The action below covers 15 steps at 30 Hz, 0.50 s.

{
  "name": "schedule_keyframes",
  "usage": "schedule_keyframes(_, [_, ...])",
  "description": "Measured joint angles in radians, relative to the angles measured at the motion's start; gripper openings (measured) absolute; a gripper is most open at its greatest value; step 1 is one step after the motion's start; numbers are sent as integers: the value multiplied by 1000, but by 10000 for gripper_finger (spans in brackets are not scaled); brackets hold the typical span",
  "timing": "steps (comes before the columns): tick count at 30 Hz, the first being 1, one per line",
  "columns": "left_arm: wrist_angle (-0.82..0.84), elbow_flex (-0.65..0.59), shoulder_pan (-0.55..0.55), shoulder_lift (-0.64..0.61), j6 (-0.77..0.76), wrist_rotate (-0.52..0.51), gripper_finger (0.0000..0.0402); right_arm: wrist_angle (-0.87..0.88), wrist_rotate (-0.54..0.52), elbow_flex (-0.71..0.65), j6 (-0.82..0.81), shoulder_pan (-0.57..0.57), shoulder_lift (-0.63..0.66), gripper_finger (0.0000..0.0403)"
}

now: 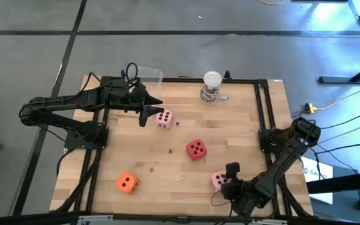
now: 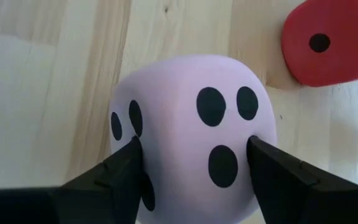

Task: Pick & Place Dice
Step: Put the large pink dice into the transparent bin

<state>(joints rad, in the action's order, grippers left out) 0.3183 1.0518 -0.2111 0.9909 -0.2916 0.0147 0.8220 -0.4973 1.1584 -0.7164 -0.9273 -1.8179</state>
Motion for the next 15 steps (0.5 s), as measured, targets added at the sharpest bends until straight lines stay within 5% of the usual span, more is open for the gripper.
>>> schedule_keyframes(15, [0,0,0,0,0,20,173,95,45,136,-293,8,-19,232])
